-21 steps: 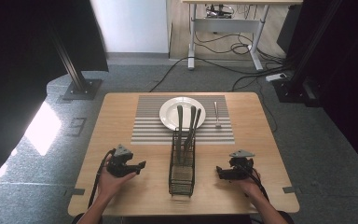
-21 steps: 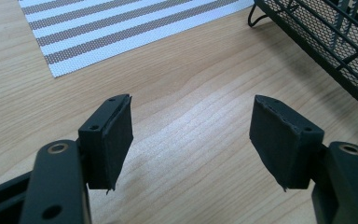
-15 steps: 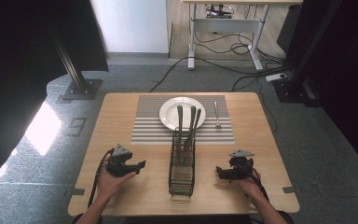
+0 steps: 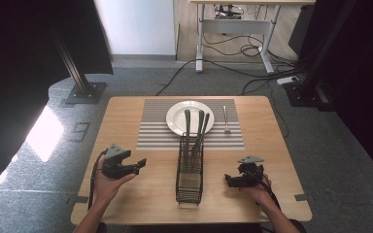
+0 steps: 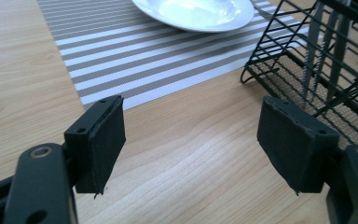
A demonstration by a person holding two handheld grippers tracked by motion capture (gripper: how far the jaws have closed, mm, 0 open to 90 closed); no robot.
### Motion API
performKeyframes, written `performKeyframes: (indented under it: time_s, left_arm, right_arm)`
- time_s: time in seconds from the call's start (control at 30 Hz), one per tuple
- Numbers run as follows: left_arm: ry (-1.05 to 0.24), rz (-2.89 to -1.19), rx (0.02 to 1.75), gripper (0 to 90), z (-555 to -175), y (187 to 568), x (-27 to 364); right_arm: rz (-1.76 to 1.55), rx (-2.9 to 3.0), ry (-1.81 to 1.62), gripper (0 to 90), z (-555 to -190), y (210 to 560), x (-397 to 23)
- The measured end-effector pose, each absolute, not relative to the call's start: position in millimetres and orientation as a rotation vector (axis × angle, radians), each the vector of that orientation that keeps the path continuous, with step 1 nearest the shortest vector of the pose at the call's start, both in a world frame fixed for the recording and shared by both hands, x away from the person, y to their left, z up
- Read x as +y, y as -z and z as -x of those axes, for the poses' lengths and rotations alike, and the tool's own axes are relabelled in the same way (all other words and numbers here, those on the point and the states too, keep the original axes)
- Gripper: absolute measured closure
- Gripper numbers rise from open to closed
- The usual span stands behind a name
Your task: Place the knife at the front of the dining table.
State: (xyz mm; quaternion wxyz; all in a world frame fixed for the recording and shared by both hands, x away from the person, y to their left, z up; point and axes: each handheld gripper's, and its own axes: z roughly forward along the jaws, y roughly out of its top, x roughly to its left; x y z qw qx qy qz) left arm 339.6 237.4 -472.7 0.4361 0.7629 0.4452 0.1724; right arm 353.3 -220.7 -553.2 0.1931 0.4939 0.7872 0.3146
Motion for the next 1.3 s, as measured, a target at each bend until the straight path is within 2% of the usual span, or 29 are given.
performKeyframes:
  time_s: [0.33,0.63,1.3]
  left_arm:
    - [-0.453,-1.842,1.053,21.5,-350,447,213]
    - [-0.372,-1.772,1.058,19.8,-360,434,210]
    - [-0.356,-1.773,0.99,17.9,-377,413,172]
  right_arm:
    - [-1.379,2.202,-0.896,0.0,-353,554,-220]
    - [-1.358,2.199,-0.919,0.0,-352,556,-220]
    - [-1.348,2.21,-0.922,0.0,-350,555,-218]
